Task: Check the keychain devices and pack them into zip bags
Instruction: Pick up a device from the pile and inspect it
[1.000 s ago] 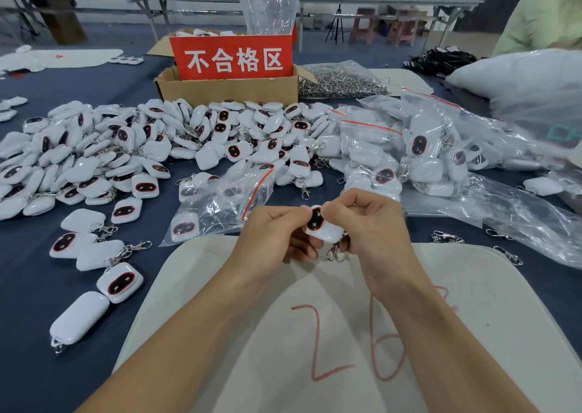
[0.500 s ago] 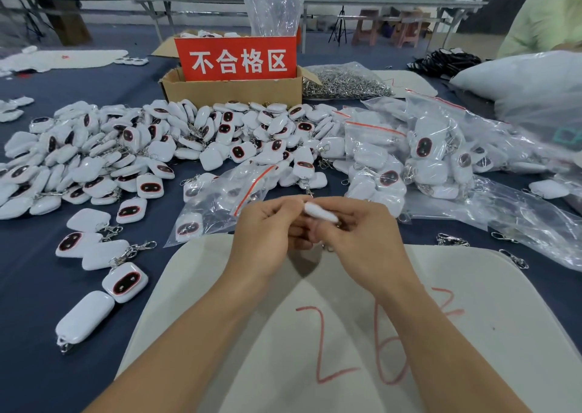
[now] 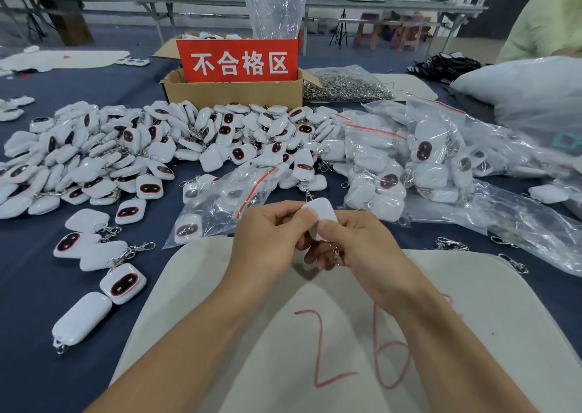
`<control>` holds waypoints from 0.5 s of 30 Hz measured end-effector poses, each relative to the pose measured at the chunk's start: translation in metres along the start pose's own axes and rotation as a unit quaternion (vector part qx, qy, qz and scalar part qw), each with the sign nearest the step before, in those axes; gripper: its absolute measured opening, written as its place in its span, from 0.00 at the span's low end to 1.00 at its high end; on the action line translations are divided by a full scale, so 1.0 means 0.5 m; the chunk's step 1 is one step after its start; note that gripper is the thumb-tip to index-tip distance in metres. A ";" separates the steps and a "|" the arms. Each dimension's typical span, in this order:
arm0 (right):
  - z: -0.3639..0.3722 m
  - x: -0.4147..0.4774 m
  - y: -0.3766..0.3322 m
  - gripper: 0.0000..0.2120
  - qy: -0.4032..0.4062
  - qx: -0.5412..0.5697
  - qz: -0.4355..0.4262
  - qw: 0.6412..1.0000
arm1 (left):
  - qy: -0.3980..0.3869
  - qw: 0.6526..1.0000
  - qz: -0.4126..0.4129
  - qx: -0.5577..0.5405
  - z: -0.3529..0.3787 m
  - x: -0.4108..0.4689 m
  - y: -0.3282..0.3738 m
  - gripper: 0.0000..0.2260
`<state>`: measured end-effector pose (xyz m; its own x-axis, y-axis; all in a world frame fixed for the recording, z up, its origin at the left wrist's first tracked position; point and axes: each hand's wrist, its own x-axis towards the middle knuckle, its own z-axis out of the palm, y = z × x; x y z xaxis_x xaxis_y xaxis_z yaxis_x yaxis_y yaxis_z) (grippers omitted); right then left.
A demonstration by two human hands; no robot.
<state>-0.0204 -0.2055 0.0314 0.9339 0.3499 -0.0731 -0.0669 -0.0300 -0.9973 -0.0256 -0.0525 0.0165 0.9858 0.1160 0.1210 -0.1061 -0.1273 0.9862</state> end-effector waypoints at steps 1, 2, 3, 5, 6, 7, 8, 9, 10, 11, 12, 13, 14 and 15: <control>-0.001 -0.001 -0.002 0.11 -0.008 -0.015 -0.001 1.000 | 0.004 1.000 0.000 0.006 -0.001 0.001 -0.002 0.09; -0.003 -0.002 -0.003 0.10 -0.014 -0.027 -0.001 1.000 | 0.005 1.000 0.002 0.010 -0.002 0.002 -0.003 0.09; -0.006 -0.002 -0.004 0.10 -0.022 -0.032 -0.002 0.999 | 0.003 1.000 0.005 0.010 -0.004 0.002 -0.003 0.10; -0.011 -0.002 -0.004 0.10 -0.038 -0.022 -0.002 0.999 | -0.011 1.000 0.024 -0.009 -0.006 0.001 0.001 0.09; -0.012 -0.002 -0.003 0.11 -0.041 -0.010 -0.003 0.999 | -0.020 0.999 0.042 -0.022 -0.005 -0.001 0.006 0.06; -0.012 -0.002 -0.002 0.13 -0.040 0.000 -0.007 0.999 | -0.030 0.997 0.065 -0.028 -0.003 -0.004 0.010 0.04; -0.010 -0.001 0.000 0.17 -0.034 0.005 -0.015 0.999 | -0.041 0.995 0.090 -0.028 -0.002 -0.007 0.014 0.03; -0.008 0.000 0.003 0.20 -0.024 0.003 -0.026 0.999 | -0.050 0.992 0.115 -0.025 -0.001 -0.011 0.016 0.04; -0.006 0.001 0.007 0.21 -0.013 -0.002 -0.039 0.999 | -0.057 0.989 0.134 -0.024 0.000 -0.014 0.016 0.07; -0.004 0.002 0.010 0.22 -0.006 -0.008 -0.049 0.999 | -0.059 0.988 0.141 -0.021 0.000 -0.015 0.015 0.10; -0.002 0.003 0.012 0.22 -0.004 -0.012 -0.057 0.998 | -0.058 0.988 0.141 -0.017 0.000 -0.016 0.014 0.11; -0.002 0.003 0.014 0.22 -0.004 -0.013 -0.060 0.998 | -0.057 0.988 0.140 -0.014 -0.001 -0.016 0.015 0.11; -0.002 0.004 0.015 0.22 -0.005 -0.014 -0.060 0.998 | -0.056 0.988 0.140 -0.015 -0.002 -0.017 0.017 0.11; -0.003 0.003 0.014 0.21 -0.004 -0.014 -0.057 0.998 | -0.057 0.988 0.141 -0.018 -0.002 -0.017 0.017 0.10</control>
<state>-0.0189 -0.2064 0.0242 0.9318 0.3606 0.0412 0.0502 -0.0155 -0.9986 -0.0351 -0.0537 0.0242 0.9243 -0.0305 0.3804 -0.3815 -0.1034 0.9186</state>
